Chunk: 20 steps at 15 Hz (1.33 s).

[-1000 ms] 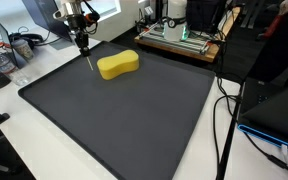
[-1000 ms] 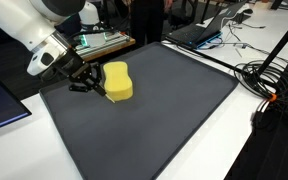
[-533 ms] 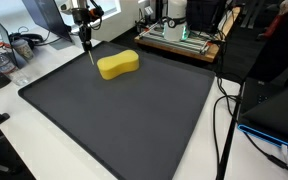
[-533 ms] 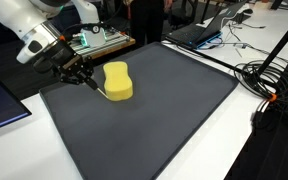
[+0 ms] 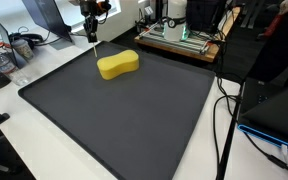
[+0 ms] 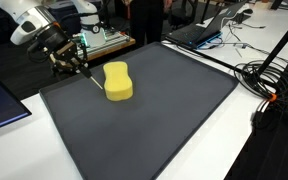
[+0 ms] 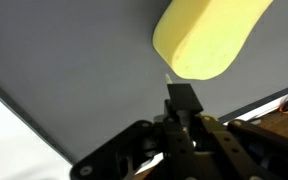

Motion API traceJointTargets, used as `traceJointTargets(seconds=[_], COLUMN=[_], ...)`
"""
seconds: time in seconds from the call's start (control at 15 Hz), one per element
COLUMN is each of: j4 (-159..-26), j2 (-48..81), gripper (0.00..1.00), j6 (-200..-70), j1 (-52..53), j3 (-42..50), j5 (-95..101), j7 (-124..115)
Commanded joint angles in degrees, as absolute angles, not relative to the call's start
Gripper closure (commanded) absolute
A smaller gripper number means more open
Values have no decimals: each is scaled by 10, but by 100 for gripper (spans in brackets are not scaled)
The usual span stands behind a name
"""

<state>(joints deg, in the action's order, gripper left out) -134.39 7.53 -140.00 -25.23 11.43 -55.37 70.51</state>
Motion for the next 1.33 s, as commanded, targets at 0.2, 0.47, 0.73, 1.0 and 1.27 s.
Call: traceJointTargets(seconds=[0.2,0.47,0.73,1.0,1.27], j4=[-1453,-1495,-1523,-1549,-1572], j2=[-34,-72,-77,-53,-34], gripper=[97,97,97,97,97], j6=[-1548,-1627,-1701,-1792,-1850], j1=[-173,-147,-132,-145,-120], j3=[112,64,19,-33,-5], j5=[-547,-520,-457,-332,-166], j7=[693,692,665,608,553])
